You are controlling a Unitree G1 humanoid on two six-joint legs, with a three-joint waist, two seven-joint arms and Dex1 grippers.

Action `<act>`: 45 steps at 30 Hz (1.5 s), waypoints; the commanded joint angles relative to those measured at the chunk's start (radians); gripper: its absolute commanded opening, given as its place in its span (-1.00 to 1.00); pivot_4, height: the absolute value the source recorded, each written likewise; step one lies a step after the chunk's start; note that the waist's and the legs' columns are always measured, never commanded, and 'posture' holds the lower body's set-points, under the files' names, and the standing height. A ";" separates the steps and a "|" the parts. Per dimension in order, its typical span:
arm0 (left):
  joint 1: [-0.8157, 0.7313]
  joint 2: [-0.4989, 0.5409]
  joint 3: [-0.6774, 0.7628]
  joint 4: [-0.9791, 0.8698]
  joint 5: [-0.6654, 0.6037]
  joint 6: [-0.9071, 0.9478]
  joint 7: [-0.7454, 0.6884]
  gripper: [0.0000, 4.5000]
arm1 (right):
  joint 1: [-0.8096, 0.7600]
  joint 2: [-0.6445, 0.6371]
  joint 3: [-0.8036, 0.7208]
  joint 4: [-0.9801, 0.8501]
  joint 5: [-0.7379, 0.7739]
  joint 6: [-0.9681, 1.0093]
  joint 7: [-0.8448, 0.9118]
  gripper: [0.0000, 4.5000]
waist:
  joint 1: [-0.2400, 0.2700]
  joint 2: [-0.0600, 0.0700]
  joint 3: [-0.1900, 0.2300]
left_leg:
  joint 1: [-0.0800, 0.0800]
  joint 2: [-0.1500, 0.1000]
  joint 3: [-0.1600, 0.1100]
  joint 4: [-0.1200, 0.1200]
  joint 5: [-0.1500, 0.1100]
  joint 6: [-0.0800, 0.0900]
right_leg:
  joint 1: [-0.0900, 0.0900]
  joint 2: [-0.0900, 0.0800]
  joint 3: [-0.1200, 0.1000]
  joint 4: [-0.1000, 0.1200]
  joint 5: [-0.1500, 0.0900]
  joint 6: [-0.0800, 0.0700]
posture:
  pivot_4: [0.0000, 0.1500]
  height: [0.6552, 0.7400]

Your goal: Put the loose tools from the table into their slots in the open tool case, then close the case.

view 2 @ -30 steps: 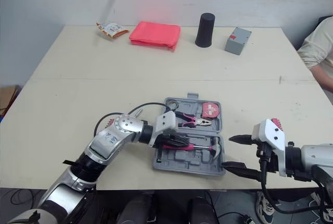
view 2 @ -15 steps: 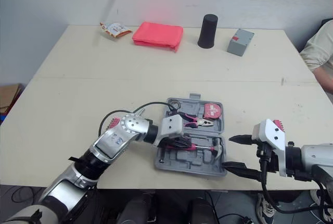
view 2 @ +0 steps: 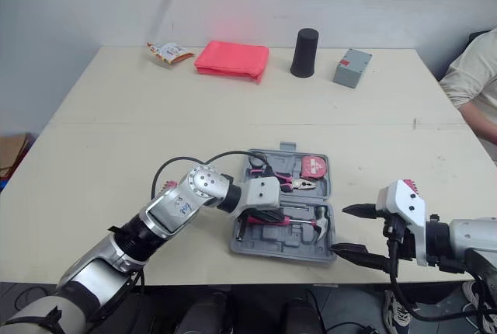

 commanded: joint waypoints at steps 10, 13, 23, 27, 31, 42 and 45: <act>-0.087 0.103 0.381 -0.133 -0.269 0.060 -0.143 -0.99 | -0.018 0.006 -0.104 0.021 0.020 -0.002 -0.017 1.00 | -0.005 0.006 0.014 | -0.023 -0.002 0.000 0.002 0.010 -0.002 | -0.022 0.000 -0.004 0.001 0.005 0.005 | 1.00 0.91; 0.014 0.243 0.512 -0.233 -0.381 0.187 -0.178 -0.99 | -0.003 -0.002 -0.164 0.046 0.023 0.008 -0.003 1.00 | -0.007 0.006 0.015 | -0.020 -0.002 0.000 -0.002 0.010 -0.002 | -0.019 0.002 -0.007 0.005 0.003 0.003 | 1.00 0.91; 0.587 0.475 1.194 -0.486 -0.651 0.458 -0.080 0.62 | 0.071 -0.019 -0.371 0.224 -0.025 0.001 0.071 1.00 | 0.000 -0.001 0.031 | -0.019 -0.002 -0.004 0.001 0.006 -0.001 | -0.018 -0.001 -0.006 0.005 0.002 0.003 | 1.00 0.91; 0.849 0.389 1.513 -0.417 -0.576 0.415 0.041 0.98 | 0.089 0.021 -0.430 0.334 -0.067 -0.021 0.028 1.00 | -0.002 0.002 0.032 | -0.019 -0.001 -0.003 -0.001 0.003 -0.005 | -0.019 -0.001 -0.005 0.004 0.001 0.001 | 1.00 0.91; 0.978 0.341 1.671 -0.338 -0.508 0.310 0.132 0.98 | 0.113 0.053 -0.469 0.452 -0.142 -0.122 0.003 1.00 | -0.002 0.002 0.032 | -0.019 0.000 -0.003 -0.004 0.004 -0.004 | -0.022 0.000 -0.007 0.004 -0.001 -0.003 | 1.00 0.91; 1.066 0.354 1.746 -0.174 -0.533 0.141 0.143 0.98 | 0.038 -0.004 -0.460 0.735 -0.202 -0.281 0.019 1.00 | -0.007 0.002 0.032 | -0.019 -0.001 0.002 -0.014 0.006 -0.011 | -0.031 -0.002 -0.002 0.005 0.000 -0.005 | 1.00 0.91; 1.040 0.346 1.662 -0.214 -0.528 0.124 0.174 0.98 | -0.001 0.004 -0.420 0.700 -0.199 -0.276 0.001 1.00 | -0.013 0.005 0.030 | -0.019 0.000 0.003 -0.017 0.008 -0.012 | -0.033 -0.001 -0.002 0.006 0.000 -0.005 | 1.00 0.91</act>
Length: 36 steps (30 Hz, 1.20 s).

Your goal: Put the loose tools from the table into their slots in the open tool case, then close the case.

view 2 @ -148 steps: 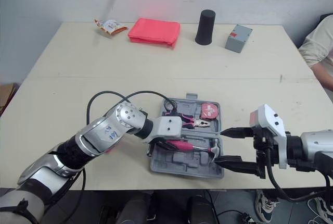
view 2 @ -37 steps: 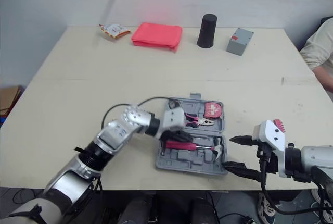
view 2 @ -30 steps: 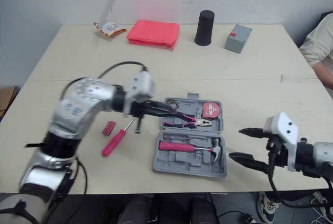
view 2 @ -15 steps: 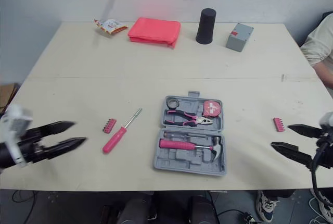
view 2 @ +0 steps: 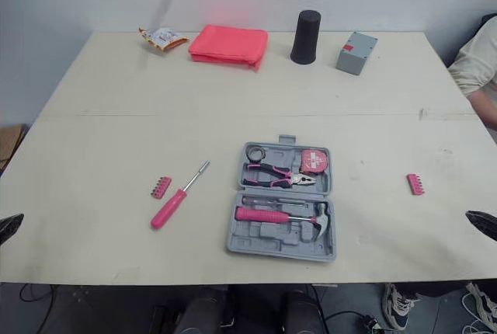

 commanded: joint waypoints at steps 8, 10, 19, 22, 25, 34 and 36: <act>-0.076 -0.055 -0.248 -0.296 -0.066 0.068 0.179 0.98 | -0.093 0.005 0.124 -0.350 0.138 0.149 -0.022 1.00 | -0.020 0.001 0.000 | 0.000 0.000 0.002 0.001 0.005 0.005 | 0.000 0.000 0.001 0.005 0.001 0.001 | 1.00 0.91; -0.086 -0.081 -0.311 -0.336 -0.063 0.082 0.220 0.98 | -0.134 0.015 0.181 -0.462 0.195 0.200 -0.048 1.00 | -0.022 0.001 0.000 | 0.001 0.000 0.003 0.001 0.005 0.005 | 0.000 0.001 0.002 0.006 0.001 0.002 | 1.00 0.91; -0.163 -0.146 -0.565 -0.271 0.079 0.020 0.366 0.98 | -0.532 0.054 0.533 -0.775 0.486 0.392 -0.118 1.00 | -0.010 -0.002 0.001 | 0.000 0.000 0.003 0.002 0.007 0.003 | -0.002 0.003 0.002 0.007 0.001 0.002 | 1.00 0.91; -0.194 -0.170 -0.664 -0.250 0.119 -0.017 0.374 0.98 | -0.626 0.066 0.626 -0.782 0.499 0.391 -0.085 1.00 | -0.003 -0.004 0.000 | -0.001 0.000 0.002 0.004 0.007 0.004 | -0.001 0.002 0.002 0.007 0.001 0.003 | 1.00 0.91; -0.214 -0.178 -0.709 -0.218 0.149 -0.044 0.385 0.98 | -0.680 0.073 0.683 -0.768 0.476 0.377 -0.059 1.00 | -0.005 -0.006 0.000 | -0.001 -0.001 0.004 0.004 0.007 0.003 | -0.001 0.001 0.003 0.006 0.002 0.004 | 1.00 0.91; -0.230 -0.198 -0.792 -0.183 0.191 -0.083 0.395 0.98 | -0.731 0.101 0.743 -0.734 0.437 0.344 -0.037 1.00 | -0.011 -0.006 0.000 | 0.000 -0.001 0.004 0.004 0.008 0.004 | -0.001 0.001 0.003 0.007 0.002 0.004 | 1.00 0.91; -0.250 -0.213 -0.808 -0.170 0.204 -0.091 0.411 0.98 | -0.729 0.105 0.744 -0.736 0.433 0.345 -0.035 1.00 | -0.006 -0.006 -0.001 | 0.000 -0.001 0.004 0.005 0.008 0.004 | -0.001 0.001 0.003 0.007 0.002 0.004 | 1.00 0.91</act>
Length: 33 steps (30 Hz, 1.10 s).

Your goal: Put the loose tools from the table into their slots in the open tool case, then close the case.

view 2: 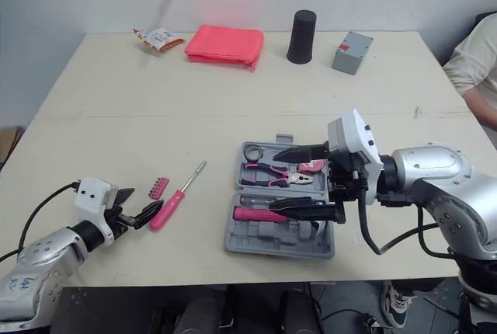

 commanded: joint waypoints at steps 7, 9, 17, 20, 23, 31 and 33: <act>-0.057 -0.013 -0.100 0.064 0.077 -0.004 0.031 0.44 | -0.016 0.004 -0.011 -0.004 0.000 -0.018 0.019 1.00 | 0.017 0.000 0.000 | 0.000 0.000 0.000 0.000 0.000 0.000 | 0.000 0.000 0.000 0.001 0.000 0.000 | 1.00 0.91; -0.054 -0.009 -0.101 0.066 0.082 -0.001 0.030 0.44 | -0.012 0.002 -0.015 -0.005 -0.001 -0.019 0.018 1.00 | 0.018 0.000 0.000 | 0.000 0.000 0.000 0.000 0.000 0.000 | 0.000 0.000 0.000 0.001 0.000 0.000 | 1.00 0.91; -0.032 -0.009 -0.082 0.053 0.078 0.004 0.032 0.33 | 0.008 -0.002 -0.029 -0.012 -0.006 -0.022 0.011 1.00 | 0.016 0.000 0.000 | 0.001 0.000 0.000 0.000 0.000 0.000 | 0.000 0.000 0.000 0.001 0.000 0.000 | 1.00 0.91; -0.022 -0.009 -0.077 0.040 0.070 -0.005 0.022 -0.08 | 0.010 -0.003 -0.029 -0.008 -0.014 -0.025 0.013 1.00 | 0.015 0.000 0.000 | 0.001 0.000 0.000 0.000 0.000 0.000 | 0.000 0.000 0.000 0.001 0.000 0.000 | 1.00 0.91; -0.022 -0.001 -0.057 0.026 0.055 -0.001 0.012 -0.68 | 0.012 -0.005 -0.031 -0.010 -0.017 -0.025 0.016 1.00 | 0.015 0.000 0.000 | 0.001 0.000 0.000 0.000 0.000 0.000 | 0.000 0.000 0.000 0.001 0.000 0.000 | 1.00 0.91; -0.089 0.212 -0.046 -0.159 -0.022 0.036 -0.177 -0.71 | 0.028 -0.038 -0.046 -0.017 -0.003 -0.004 0.030 1.00 | 0.005 -0.001 0.000 | 0.000 0.001 0.000 0.000 0.001 0.000 | -0.001 0.000 -0.001 0.000 0.000 0.000 | 1.00 0.91; -0.123 0.313 -0.093 -0.215 -0.063 0.043 -0.298 -0.71 | 0.050 -0.061 -0.054 -0.021 0.002 0.003 0.047 1.00 | 0.009 -0.001 0.001 | -0.001 0.000 0.000 0.000 0.001 -0.001 | -0.001 0.000 0.000 0.000 0.000 0.000 | 1.00 0.91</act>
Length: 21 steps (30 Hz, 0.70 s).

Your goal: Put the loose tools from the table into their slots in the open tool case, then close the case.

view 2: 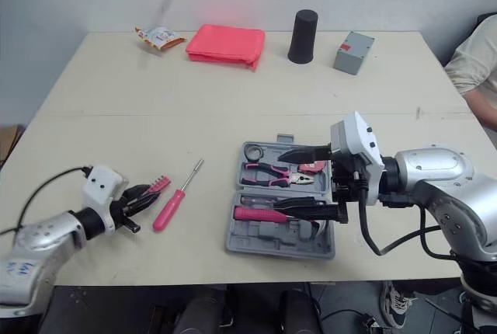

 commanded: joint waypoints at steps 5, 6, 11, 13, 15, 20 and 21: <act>-0.173 0.264 -0.219 -0.196 -0.094 0.005 -0.345 -0.71 | 0.087 -0.076 -0.053 -0.056 0.017 0.010 0.056 1.00 | 0.000 0.000 0.000 | 0.000 -0.001 0.002 -0.001 0.000 -0.001 | 0.001 -0.001 0.001 -0.002 0.000 0.000 | 1.00 0.91; -0.210 0.271 -0.274 -0.207 -0.083 0.007 -0.366 -0.71 | 0.100 -0.080 -0.053 -0.066 0.018 0.015 0.056 1.00 | -0.003 0.001 0.000 | 0.000 -0.001 0.002 -0.001 0.000 -0.001 | 0.001 -0.001 0.001 -0.001 0.000 0.000 | 1.00 0.91; -0.363 0.232 -0.550 -0.238 0.014 0.090 -0.361 -0.71 | 0.175 -0.105 -0.074 -0.124 0.040 0.045 0.041 1.00 | -0.013 0.000 0.000 | 0.000 0.000 0.002 -0.001 0.001 -0.002 | 0.000 0.002 0.001 -0.001 0.000 0.000 | 1.00 0.91; -0.406 0.200 -0.624 -0.224 0.062 0.117 -0.331 -0.71 | 0.199 -0.110 -0.083 -0.140 0.043 0.048 0.034 1.00 | -0.012 0.000 0.000 | 0.000 0.000 0.002 -0.001 0.001 -0.001 | 0.000 0.003 0.001 0.000 0.000 0.000 | 1.00 0.91; -0.448 0.169 -0.700 -0.203 0.142 0.111 -0.301 -0.71 | 0.221 -0.113 -0.087 -0.148 0.037 0.045 0.032 1.00 | -0.010 0.000 0.000 | 0.000 0.000 0.002 0.000 0.001 -0.001 | 0.000 0.003 0.002 0.000 0.000 0.000 | 1.00 0.91; -0.509 0.110 -0.760 -0.197 0.207 0.189 -0.252 -0.71 | 0.263 -0.110 -0.103 -0.160 0.026 0.037 0.015 1.00 | -0.005 -0.001 0.001 | 0.000 0.000 0.002 0.001 0.002 0.000 | 0.001 0.003 0.002 0.000 0.000 0.000 | 1.00 0.91; -0.524 0.105 -0.763 -0.195 0.213 0.204 -0.249 -0.71 | 0.268 -0.109 -0.108 -0.162 0.031 0.037 0.011 1.00 | -0.005 -0.001 0.001 | 0.000 0.000 0.002 0.002 0.002 0.000 | 0.001 0.003 0.002 0.000 0.000 0.000 | 1.00 0.91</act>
